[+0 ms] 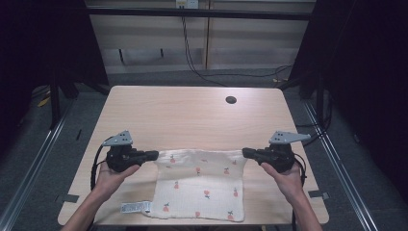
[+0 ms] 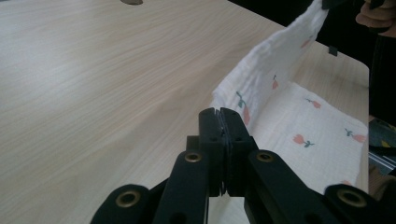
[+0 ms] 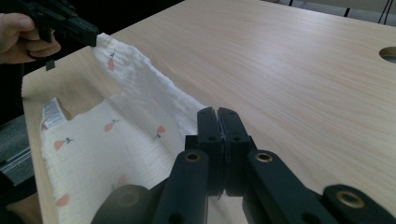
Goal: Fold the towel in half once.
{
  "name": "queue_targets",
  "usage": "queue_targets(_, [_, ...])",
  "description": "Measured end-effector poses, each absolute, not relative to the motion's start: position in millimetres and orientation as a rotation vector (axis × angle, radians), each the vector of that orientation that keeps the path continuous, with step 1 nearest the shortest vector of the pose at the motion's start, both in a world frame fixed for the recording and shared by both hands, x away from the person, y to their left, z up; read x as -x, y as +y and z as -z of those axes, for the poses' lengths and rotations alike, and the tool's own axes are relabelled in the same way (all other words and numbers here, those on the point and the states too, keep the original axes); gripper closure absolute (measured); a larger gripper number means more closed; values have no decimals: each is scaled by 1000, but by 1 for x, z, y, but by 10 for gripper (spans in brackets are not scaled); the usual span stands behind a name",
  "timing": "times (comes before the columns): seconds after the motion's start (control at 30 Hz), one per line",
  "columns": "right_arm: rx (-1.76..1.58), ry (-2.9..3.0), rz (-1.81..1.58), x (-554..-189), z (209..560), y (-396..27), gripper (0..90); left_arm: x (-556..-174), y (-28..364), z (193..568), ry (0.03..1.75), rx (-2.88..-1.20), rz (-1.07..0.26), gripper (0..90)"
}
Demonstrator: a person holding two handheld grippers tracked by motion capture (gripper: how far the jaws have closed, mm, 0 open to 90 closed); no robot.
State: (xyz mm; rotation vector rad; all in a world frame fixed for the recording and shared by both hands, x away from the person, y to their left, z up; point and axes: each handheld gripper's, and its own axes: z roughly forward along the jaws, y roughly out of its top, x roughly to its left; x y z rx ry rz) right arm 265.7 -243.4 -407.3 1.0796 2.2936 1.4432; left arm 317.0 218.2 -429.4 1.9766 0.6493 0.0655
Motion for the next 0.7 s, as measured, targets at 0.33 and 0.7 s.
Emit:
queue_targets(0.33, [-1040,2337,-1441,-245,405,-239,887,-299,220,428,627,-1992,-66,889])
queue_targets(0.7, [-1058,2356,-1446,-227,420,-242,886,-283,225,433,621,-2050,-28,889])
